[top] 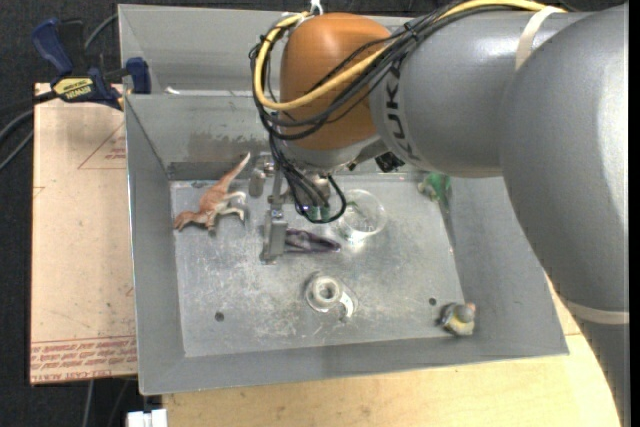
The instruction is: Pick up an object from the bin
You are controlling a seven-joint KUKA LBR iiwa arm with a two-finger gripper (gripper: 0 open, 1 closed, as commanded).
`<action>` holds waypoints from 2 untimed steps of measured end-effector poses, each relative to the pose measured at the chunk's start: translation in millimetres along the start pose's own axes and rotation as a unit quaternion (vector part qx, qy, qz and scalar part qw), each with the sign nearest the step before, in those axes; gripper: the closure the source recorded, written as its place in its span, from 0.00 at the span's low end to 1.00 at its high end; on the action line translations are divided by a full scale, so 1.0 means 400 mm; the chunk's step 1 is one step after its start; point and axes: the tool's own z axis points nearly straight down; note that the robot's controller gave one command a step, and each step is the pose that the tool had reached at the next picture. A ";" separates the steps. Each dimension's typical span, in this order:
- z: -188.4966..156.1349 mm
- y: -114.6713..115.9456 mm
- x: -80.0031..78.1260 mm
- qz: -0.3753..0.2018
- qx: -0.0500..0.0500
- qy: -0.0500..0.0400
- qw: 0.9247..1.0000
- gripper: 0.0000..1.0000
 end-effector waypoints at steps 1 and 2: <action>-0.013 -0.003 -0.004 0.002 0.000 -0.003 1.000 0.00; 0.218 0.165 -0.106 -0.059 -0.001 0.000 0.998 0.00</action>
Offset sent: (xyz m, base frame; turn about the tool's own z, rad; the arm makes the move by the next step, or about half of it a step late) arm 0.0424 0.0649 -0.0857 -0.1185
